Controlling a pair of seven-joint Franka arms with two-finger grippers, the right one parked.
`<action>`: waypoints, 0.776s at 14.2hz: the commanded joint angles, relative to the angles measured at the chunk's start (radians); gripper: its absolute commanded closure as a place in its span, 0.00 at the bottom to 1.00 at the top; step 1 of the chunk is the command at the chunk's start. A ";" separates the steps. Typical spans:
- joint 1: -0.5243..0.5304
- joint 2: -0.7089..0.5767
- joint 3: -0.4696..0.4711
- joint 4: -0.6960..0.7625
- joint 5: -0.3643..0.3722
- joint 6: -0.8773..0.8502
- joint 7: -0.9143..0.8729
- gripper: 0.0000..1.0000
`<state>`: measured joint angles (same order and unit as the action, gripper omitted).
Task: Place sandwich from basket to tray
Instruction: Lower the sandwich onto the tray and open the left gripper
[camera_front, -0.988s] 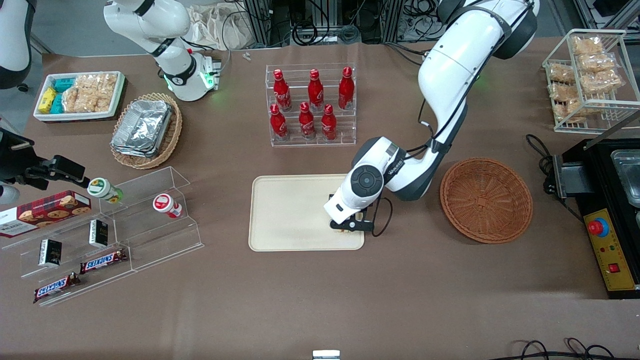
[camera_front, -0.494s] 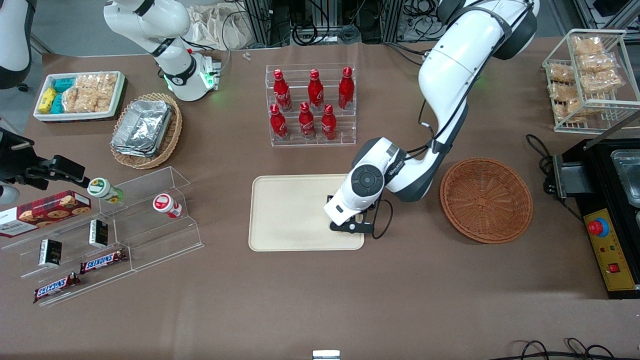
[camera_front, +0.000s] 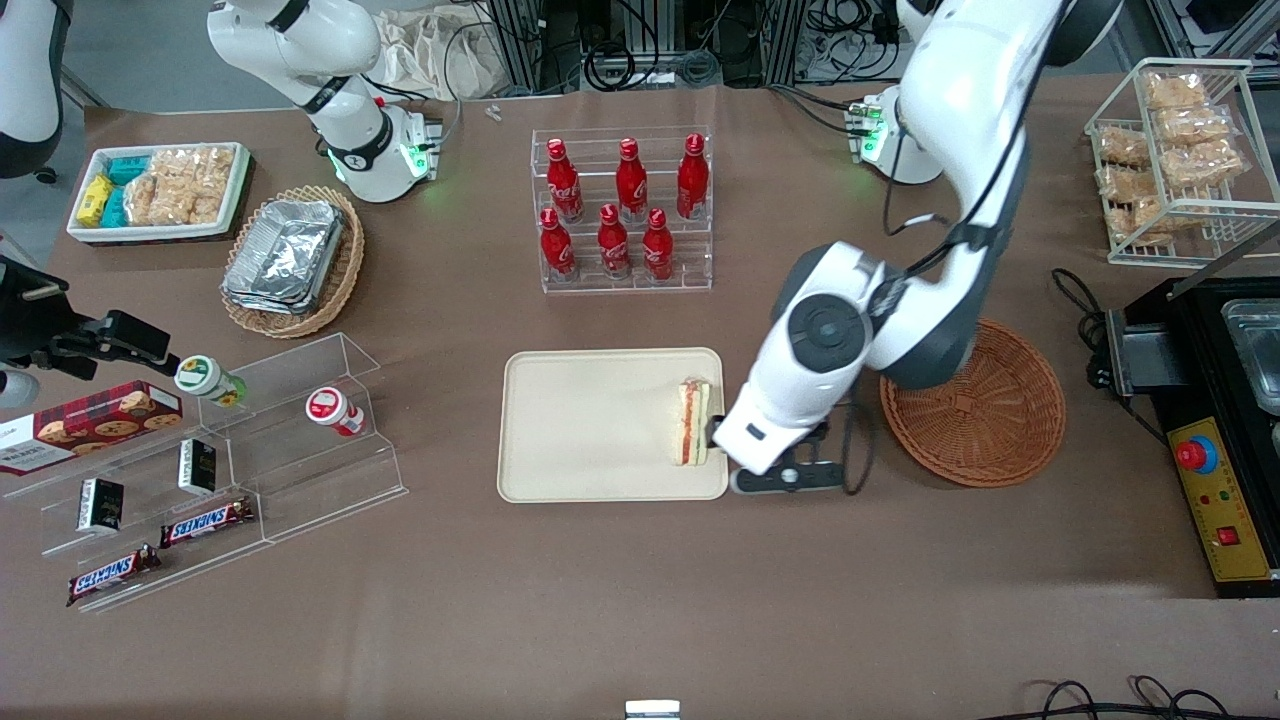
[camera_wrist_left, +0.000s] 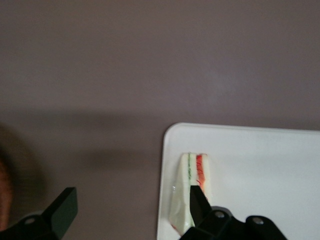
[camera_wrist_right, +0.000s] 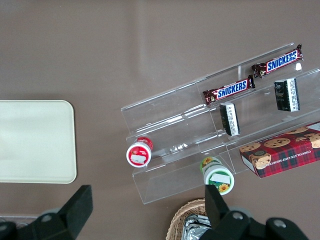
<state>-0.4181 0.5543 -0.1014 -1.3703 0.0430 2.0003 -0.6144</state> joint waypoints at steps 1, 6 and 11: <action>0.056 -0.083 0.005 -0.036 0.011 -0.060 -0.013 0.00; 0.209 -0.232 0.003 -0.151 0.011 -0.098 0.160 0.00; 0.379 -0.349 0.003 -0.237 0.000 -0.204 0.526 0.00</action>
<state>-0.0831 0.2686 -0.0863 -1.5305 0.0445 1.8031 -0.1958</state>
